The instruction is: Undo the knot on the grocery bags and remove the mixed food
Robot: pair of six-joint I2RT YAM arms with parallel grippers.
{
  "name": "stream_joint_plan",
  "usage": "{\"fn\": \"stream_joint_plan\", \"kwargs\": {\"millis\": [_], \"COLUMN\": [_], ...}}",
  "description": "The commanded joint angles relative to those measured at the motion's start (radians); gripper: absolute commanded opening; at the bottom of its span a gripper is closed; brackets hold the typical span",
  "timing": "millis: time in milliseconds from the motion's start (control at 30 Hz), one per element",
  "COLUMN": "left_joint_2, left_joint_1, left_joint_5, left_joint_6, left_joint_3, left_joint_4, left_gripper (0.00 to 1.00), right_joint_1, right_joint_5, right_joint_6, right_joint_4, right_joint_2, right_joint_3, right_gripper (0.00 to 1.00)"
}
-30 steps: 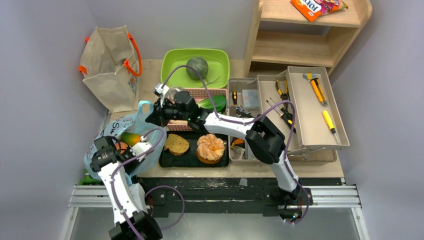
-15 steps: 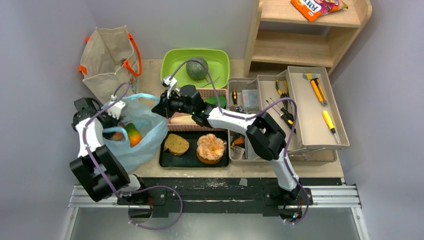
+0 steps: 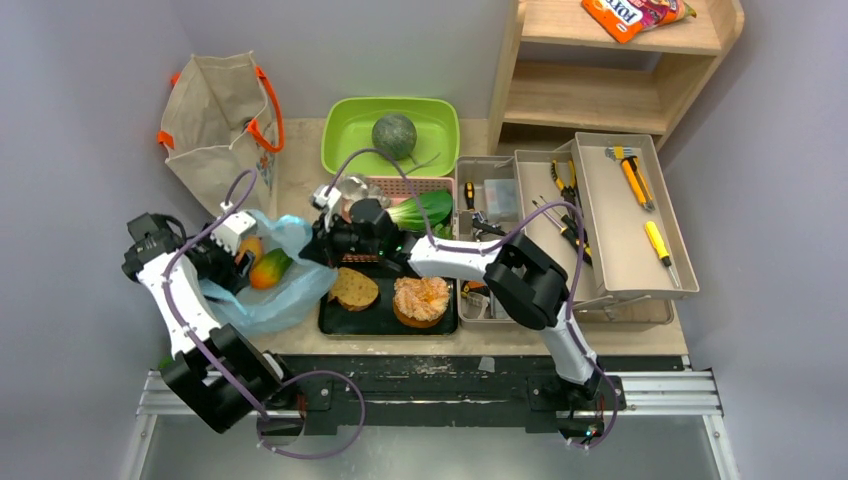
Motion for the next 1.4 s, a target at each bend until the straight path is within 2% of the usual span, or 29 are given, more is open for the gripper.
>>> {"fn": "stream_joint_plan", "kwargs": {"millis": [0,200,367,533,633,800,1000,1267,1367], "left_joint_2": [-0.07,-0.194,-0.179,-0.025,0.024,0.096,0.184,0.236,0.24], "left_joint_1": [0.053,0.056,0.029,-0.066,-0.097,-0.153,-0.214,-0.217,-0.218], "left_joint_5": [0.172,0.281,0.328,0.277,0.223,0.129,0.009,-0.072,-0.097], "left_joint_6": [0.136,0.094,-0.017,-0.029,-0.091,-0.203,-0.186,-0.11,-0.098], "left_joint_3": [-0.096,-0.227,-0.245,-0.179,-0.188,-0.192,-0.202,-0.258,-0.296], "left_joint_4": [-0.161,-0.045,0.123,0.101,0.21,0.396,0.474,0.518,0.536], "left_gripper": [0.68,0.7,0.79,0.82,0.84,0.95,0.94,0.87,0.88], "right_joint_1": [0.047,0.05,0.05,0.05,0.05,0.048,0.041,0.026,0.023], "right_joint_5": [-0.002,0.029,0.032,0.032,0.036,0.036,0.028,0.027,0.03], "right_joint_6": [-0.095,-0.107,-0.088,-0.064,-0.059,-0.064,-0.042,-0.009,-0.001], "right_joint_4": [0.025,0.018,0.022,0.024,0.028,0.041,0.048,0.054,0.054], "right_joint_2": [-0.057,-0.033,-0.027,-0.008,-0.004,-0.012,-0.01,-0.001,0.001], "right_joint_3": [-0.025,-0.023,-0.008,0.018,0.021,0.003,-0.001,-0.001,-0.005], "right_gripper": [0.0,0.0,0.0,0.0,0.0,0.0,0.0,0.0,0.0]}}
